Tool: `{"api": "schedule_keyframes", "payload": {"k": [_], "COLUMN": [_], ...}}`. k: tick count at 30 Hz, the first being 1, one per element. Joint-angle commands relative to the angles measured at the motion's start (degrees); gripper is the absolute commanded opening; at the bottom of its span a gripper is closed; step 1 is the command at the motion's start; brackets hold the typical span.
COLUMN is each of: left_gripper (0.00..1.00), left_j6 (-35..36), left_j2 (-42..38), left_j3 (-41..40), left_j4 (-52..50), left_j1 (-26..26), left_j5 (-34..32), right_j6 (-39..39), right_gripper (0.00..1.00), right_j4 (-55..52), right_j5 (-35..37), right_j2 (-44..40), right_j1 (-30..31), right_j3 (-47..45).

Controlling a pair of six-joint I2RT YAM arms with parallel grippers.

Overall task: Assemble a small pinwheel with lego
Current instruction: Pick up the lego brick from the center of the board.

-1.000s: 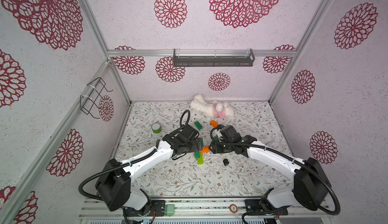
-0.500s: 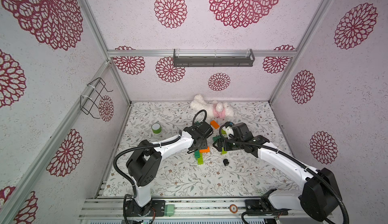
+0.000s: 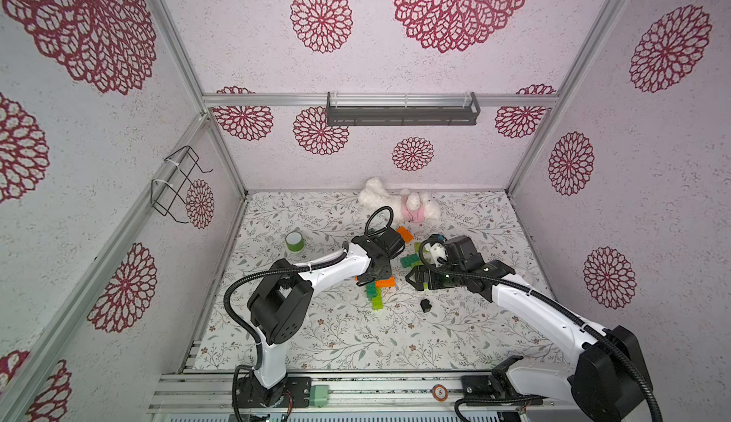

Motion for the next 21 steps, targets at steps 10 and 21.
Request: {"api": "schedule_keyframes", "payload": {"k": [10,21], "left_gripper": [0.38,0.29], "left_j6": [-0.41,-1.08], "left_j2": [3.85,4.96], "left_j3": [2.28,3.99], "left_j4": [-0.84,-2.90], "left_j1": [0.19,0.67], "left_j5": [-1.44,-2.71], "right_j6": [-0.97,-1.55], "right_gripper": [0.99,0.99], "right_j4": [1.29,0.90], "right_j5": [-1.95,-2.21], "right_j2": [-0.86,-0.88], "right_j1": [-0.85,-1.82], "right_j3": [-0.14,-0.29]}}
